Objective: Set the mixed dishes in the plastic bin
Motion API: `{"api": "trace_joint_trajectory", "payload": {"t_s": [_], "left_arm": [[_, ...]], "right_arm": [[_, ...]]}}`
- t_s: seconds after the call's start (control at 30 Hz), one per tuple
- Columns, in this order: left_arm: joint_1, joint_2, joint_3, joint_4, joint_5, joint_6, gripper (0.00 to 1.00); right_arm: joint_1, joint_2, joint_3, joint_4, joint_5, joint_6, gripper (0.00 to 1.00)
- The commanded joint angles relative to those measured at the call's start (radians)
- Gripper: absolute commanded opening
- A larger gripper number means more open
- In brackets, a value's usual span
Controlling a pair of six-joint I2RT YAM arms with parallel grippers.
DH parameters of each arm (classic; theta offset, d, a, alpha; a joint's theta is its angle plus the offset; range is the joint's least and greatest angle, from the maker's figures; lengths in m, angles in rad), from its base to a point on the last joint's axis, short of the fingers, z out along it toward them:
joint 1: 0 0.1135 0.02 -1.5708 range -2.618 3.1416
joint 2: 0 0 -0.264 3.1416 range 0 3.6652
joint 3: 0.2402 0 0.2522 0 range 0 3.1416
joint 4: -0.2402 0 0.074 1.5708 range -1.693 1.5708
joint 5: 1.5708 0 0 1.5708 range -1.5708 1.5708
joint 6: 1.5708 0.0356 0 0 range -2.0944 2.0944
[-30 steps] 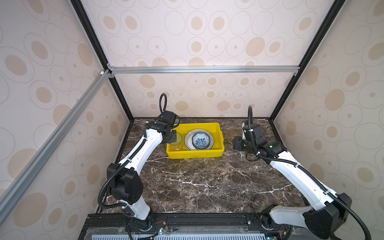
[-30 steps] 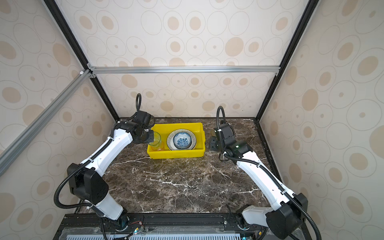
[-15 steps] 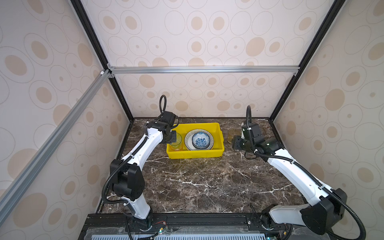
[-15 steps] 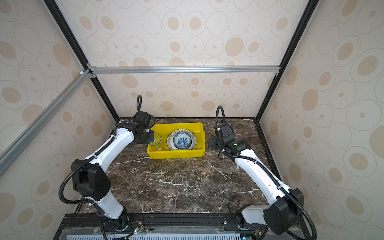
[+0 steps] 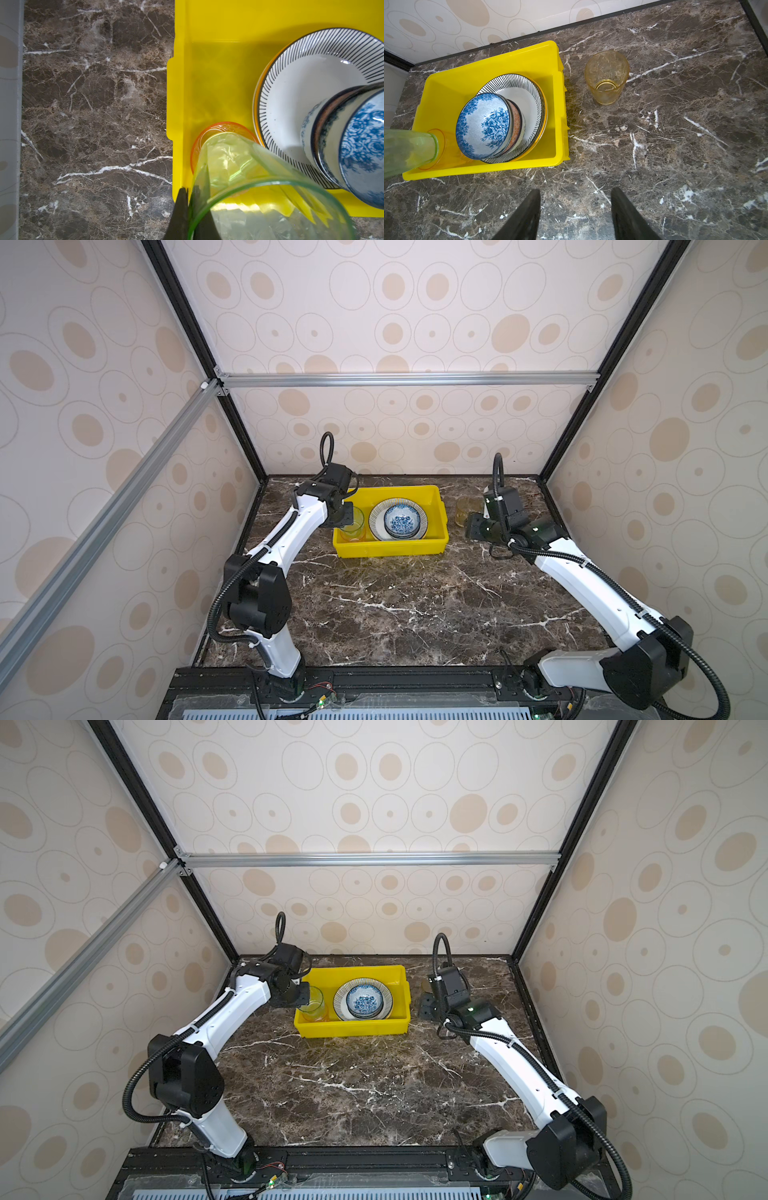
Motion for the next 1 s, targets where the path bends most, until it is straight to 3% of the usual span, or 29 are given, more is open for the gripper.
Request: {"api": "trace_joint_trajectory", "payload": {"t_s": [0.0,0.97], "left_arm": [[0.014,0.020,0.017,-0.010,-0.009,0.025,0.00],[0.018,0.071,-0.035,-0.001,0.007,0.006,0.00]], "right_arm": [[-0.010,-0.016,-0.020,0.008,-0.002,0.013,0.57],[-0.032,-0.027,-0.033,0.011,-0.025,0.002,0.57]]}}
